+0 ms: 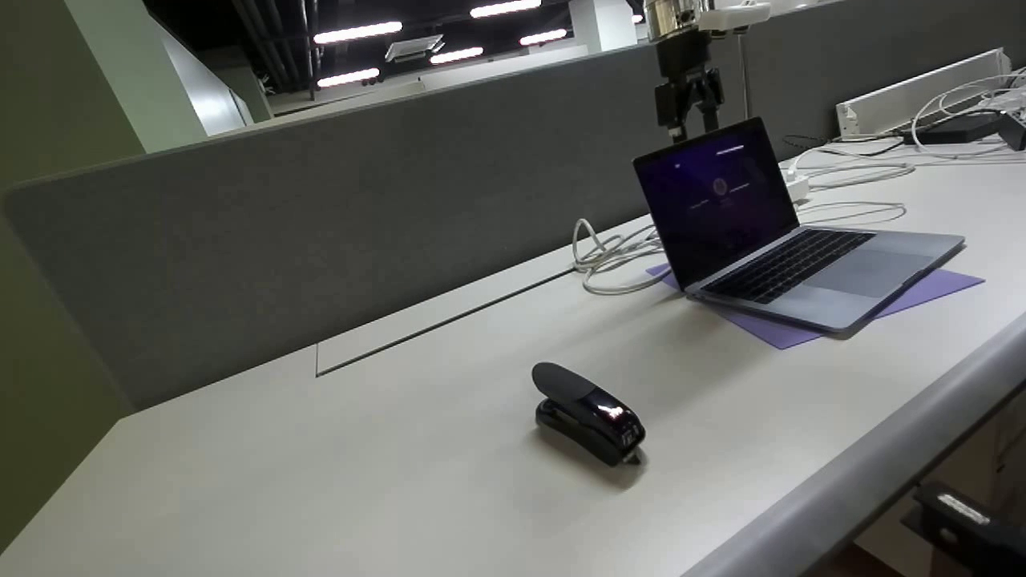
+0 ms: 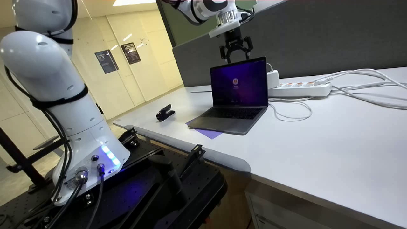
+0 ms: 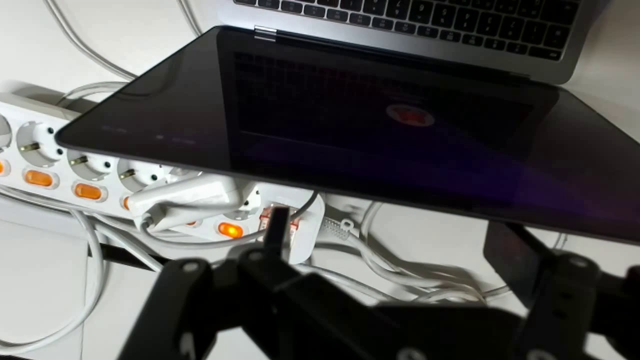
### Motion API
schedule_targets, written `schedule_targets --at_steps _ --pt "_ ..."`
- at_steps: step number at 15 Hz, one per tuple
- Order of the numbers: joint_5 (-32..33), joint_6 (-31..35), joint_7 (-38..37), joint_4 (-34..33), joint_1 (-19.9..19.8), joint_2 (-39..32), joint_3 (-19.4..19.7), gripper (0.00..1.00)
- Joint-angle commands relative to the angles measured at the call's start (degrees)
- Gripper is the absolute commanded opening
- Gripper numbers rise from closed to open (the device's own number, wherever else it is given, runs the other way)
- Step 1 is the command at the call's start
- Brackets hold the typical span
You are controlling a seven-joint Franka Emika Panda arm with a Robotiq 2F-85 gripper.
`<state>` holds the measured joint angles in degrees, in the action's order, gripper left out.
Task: Close the laptop.
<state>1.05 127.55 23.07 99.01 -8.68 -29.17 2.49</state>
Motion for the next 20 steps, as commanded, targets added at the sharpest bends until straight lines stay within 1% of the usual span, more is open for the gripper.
schedule_targets --at_steps 1,5,11,13,17,20 --pt "0.02 -2.18 -2.53 2.13 0.12 1.70 -0.55 1.00" --pt "-0.67 -3.89 -4.95 4.91 0.51 4.00 -0.81 1.00" --pt "-0.43 -9.68 -12.91 10.49 2.00 9.27 0.38 1.00" --pt "-0.45 -10.71 -14.92 12.97 2.11 11.39 0.80 1.00" --pt "1.59 -8.62 -18.96 18.07 2.12 14.49 2.66 1.00" --pt "3.33 -5.07 -20.99 20.81 1.89 14.36 3.96 1.00"
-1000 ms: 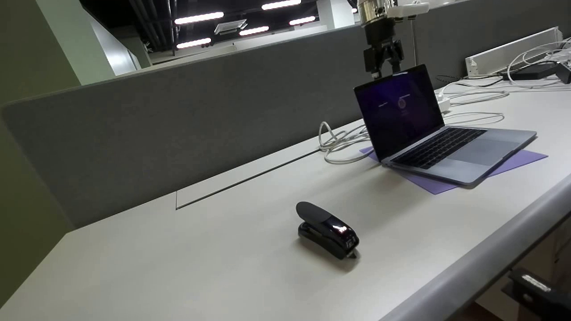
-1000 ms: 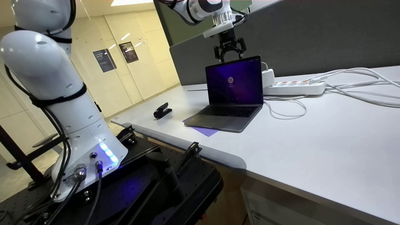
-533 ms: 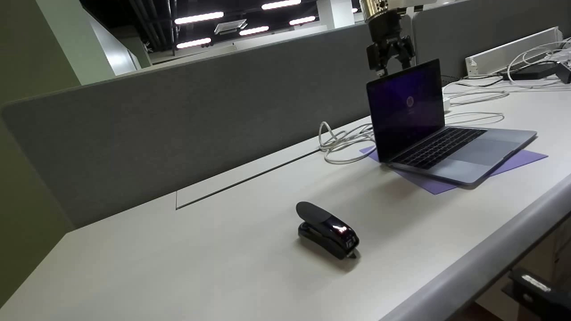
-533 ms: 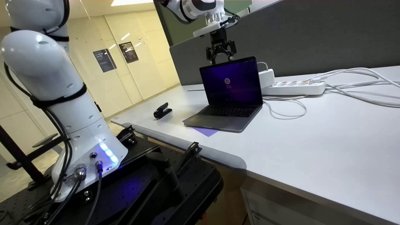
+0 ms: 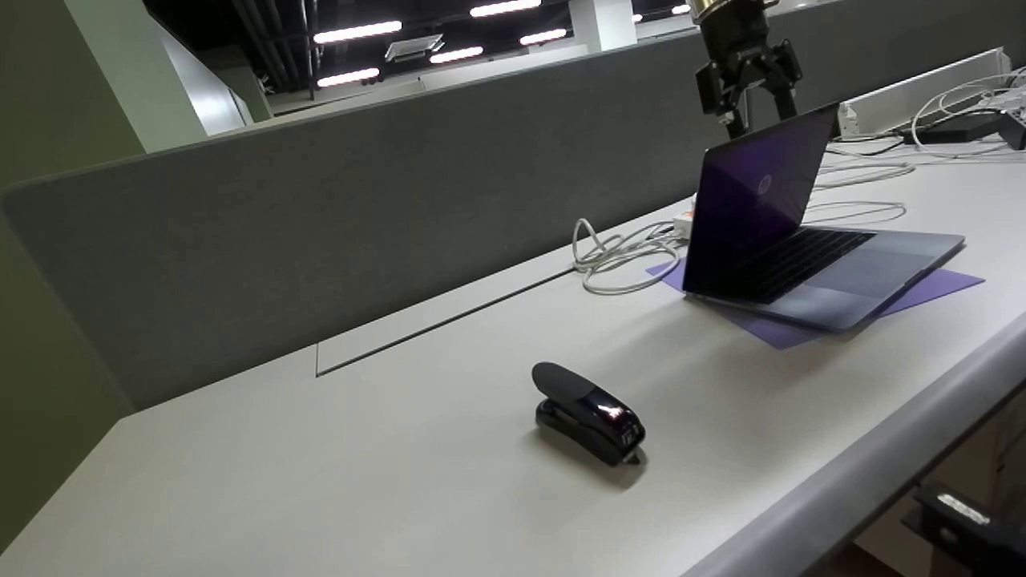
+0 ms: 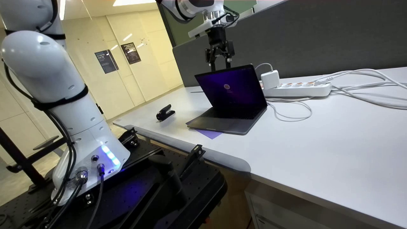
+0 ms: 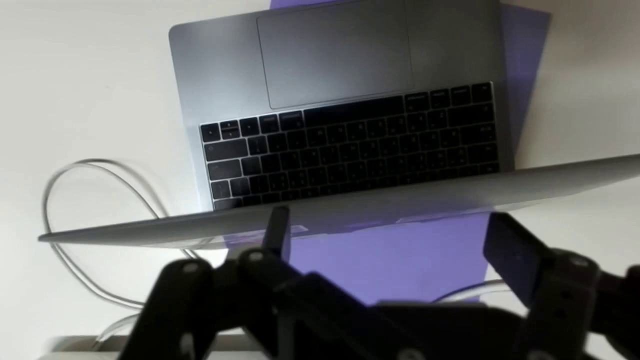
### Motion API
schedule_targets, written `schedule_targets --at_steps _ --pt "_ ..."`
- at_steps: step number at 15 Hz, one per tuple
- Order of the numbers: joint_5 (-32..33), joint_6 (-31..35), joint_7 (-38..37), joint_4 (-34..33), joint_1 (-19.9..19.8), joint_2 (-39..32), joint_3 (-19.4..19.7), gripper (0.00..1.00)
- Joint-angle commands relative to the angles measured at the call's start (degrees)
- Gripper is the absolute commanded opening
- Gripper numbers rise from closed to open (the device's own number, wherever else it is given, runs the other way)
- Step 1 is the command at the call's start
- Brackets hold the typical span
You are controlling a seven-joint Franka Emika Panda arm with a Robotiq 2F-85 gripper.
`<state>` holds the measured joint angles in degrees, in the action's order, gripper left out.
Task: Close the laptop.
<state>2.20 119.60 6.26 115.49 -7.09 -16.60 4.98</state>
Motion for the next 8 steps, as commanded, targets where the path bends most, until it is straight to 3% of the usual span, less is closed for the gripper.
schedule_targets --at_steps 1,8 --pt "2.43 4.00 -4.60 5.06 0.26 1.55 1.75 1.00" --pt "2.45 9.52 -3.39 9.30 0.24 -0.48 2.01 1.00"
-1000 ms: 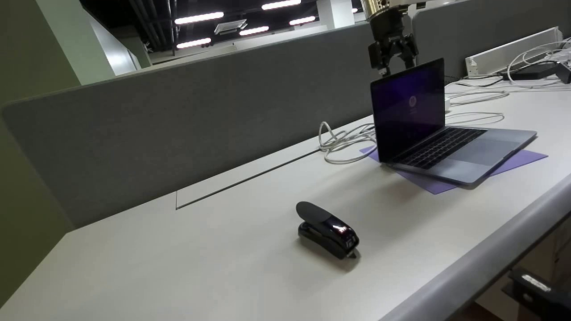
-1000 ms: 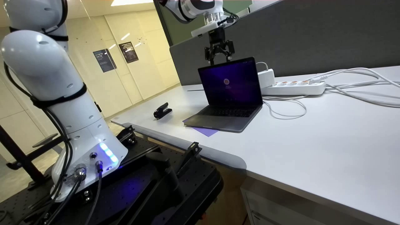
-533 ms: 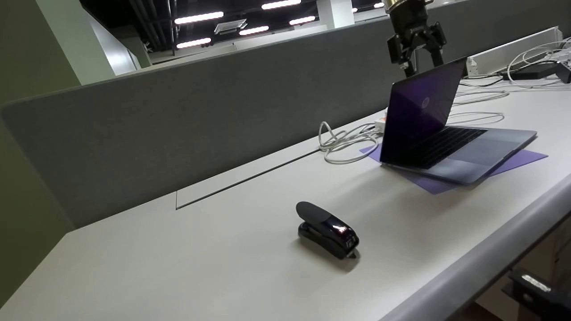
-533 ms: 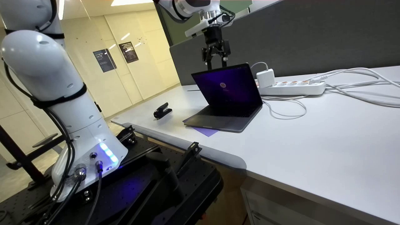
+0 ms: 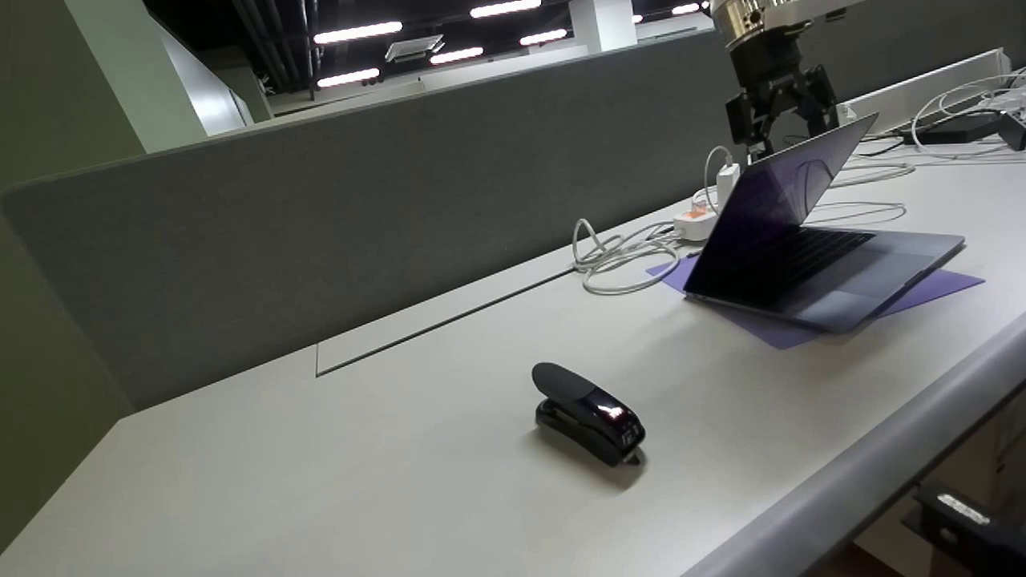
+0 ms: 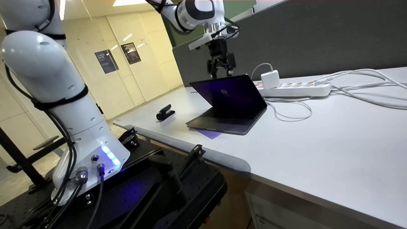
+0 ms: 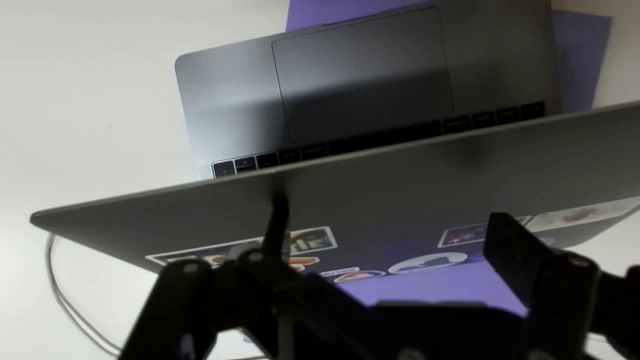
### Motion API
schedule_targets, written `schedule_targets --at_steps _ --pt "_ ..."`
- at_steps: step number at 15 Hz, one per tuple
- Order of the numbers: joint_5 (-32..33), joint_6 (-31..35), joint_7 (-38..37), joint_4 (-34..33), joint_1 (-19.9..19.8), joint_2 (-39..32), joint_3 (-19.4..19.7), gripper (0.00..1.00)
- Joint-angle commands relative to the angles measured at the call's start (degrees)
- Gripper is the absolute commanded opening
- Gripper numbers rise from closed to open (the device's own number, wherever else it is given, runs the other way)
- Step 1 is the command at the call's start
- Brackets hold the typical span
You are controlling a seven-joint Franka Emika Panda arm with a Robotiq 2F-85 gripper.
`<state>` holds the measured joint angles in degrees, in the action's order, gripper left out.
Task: Close the laptop.
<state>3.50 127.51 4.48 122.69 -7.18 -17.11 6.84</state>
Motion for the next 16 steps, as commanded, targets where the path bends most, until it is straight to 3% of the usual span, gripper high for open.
schedule_targets --at_steps 1,10,16 --pt "1.42 1.91 -1.32 2.64 0.46 -0.16 0.09 1.00" --pt "8.01 6.28 -1.78 8.73 1.31 -1.98 1.25 1.00" --pt "6.74 5.67 0.06 8.47 0.65 -2.72 0.46 1.00"
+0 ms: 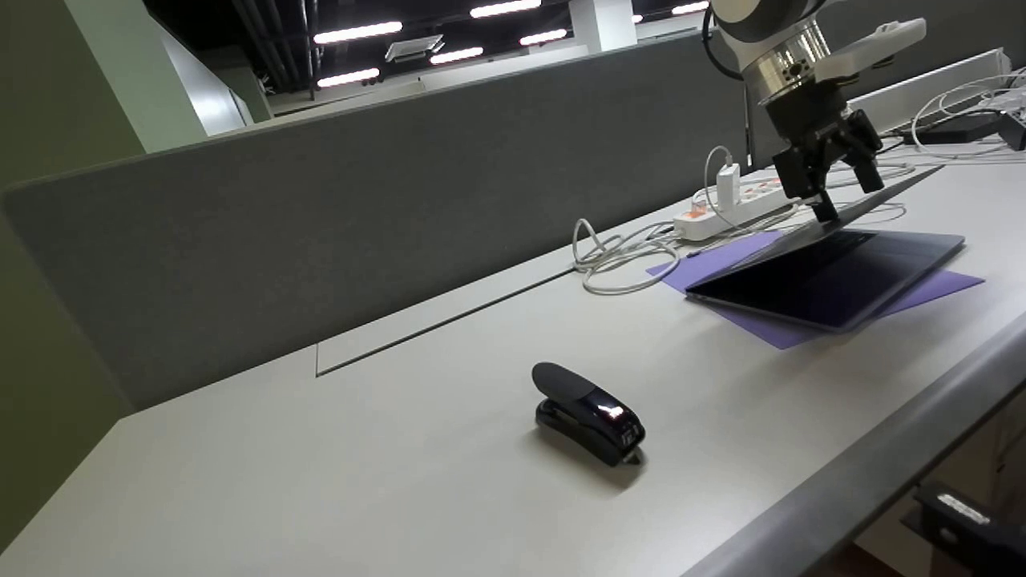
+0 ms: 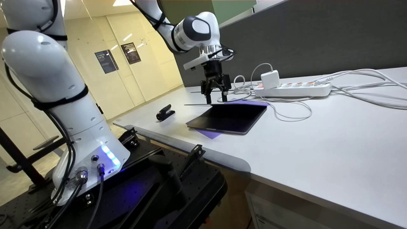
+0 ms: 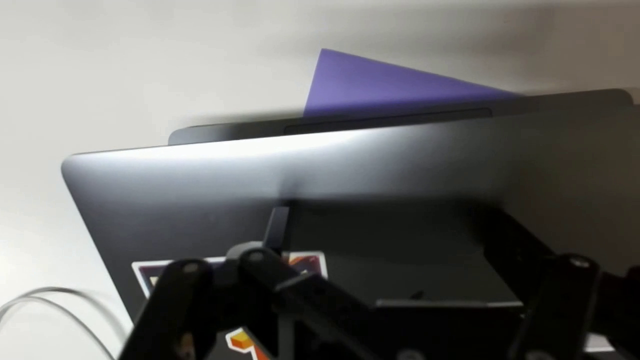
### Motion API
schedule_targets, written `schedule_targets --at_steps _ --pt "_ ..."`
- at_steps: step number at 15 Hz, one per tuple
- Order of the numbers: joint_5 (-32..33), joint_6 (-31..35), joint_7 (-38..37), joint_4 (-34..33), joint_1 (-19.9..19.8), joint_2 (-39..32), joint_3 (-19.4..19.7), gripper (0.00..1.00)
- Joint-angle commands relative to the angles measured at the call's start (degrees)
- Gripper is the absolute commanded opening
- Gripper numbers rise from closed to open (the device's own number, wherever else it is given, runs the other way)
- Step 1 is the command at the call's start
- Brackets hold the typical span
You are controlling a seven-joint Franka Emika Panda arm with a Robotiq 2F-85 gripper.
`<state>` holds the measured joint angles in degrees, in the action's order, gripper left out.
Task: Close the laptop.
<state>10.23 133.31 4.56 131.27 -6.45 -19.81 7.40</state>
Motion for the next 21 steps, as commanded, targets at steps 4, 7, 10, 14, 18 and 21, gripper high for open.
schedule_targets --at_steps 4,7,10,14,18,21 --pt "-0.29 3.33 0.49 0.52 0.26 0.13 -0.98 1.00" --pt "-1.69 5.52 2.95 2.14 -0.21 0.10 -2.23 1.00" --pt "-2.02 8.04 3.71 3.95 -0.11 -0.17 -2.64 1.00" --pt "-2.24 12.86 3.45 6.95 -0.07 -1.28 -2.82 1.00" --pt "-3.24 17.67 4.58 9.37 -0.61 -3.44 -3.58 1.00" --pt "-5.48 20.17 6.41 10.41 -1.55 -5.20 -4.85 1.00"
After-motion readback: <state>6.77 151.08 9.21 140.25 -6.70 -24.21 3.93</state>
